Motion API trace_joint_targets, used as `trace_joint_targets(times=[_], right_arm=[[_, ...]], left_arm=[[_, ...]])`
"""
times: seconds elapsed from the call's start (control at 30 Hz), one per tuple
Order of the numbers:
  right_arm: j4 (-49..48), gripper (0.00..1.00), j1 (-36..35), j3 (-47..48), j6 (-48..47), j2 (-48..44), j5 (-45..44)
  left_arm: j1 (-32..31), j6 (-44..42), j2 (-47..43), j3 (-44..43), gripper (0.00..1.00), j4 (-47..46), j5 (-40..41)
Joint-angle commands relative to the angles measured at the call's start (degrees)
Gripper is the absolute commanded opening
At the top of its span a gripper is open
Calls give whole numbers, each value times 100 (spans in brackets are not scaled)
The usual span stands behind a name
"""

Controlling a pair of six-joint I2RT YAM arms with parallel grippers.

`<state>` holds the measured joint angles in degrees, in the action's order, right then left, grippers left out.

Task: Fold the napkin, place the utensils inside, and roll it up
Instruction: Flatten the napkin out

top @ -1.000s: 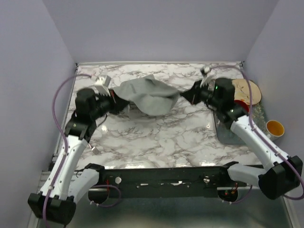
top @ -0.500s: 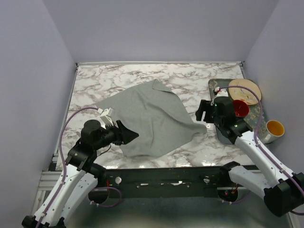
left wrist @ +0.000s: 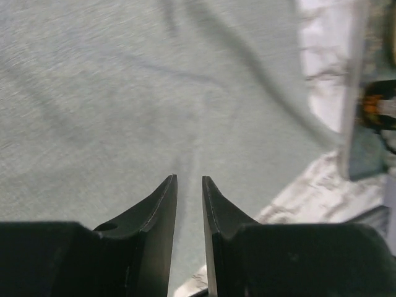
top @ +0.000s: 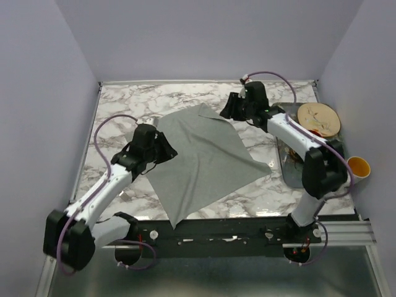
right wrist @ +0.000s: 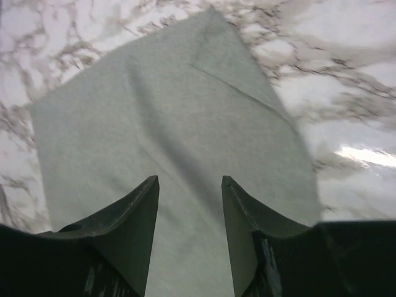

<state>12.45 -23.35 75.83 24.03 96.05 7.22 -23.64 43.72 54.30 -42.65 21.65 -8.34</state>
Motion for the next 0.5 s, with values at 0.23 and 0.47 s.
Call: trace_joint_targets(times=[0.23, 0.47], right_arm=[[-392, 37, -187, 1355, 1314, 2259, 360], [-585, 37, -187, 1504, 1525, 2717, 8]], left_arm=[[105, -453, 3102, -1123, 32, -749, 772], [149, -295, 3456, -702, 34, -1109, 790]])
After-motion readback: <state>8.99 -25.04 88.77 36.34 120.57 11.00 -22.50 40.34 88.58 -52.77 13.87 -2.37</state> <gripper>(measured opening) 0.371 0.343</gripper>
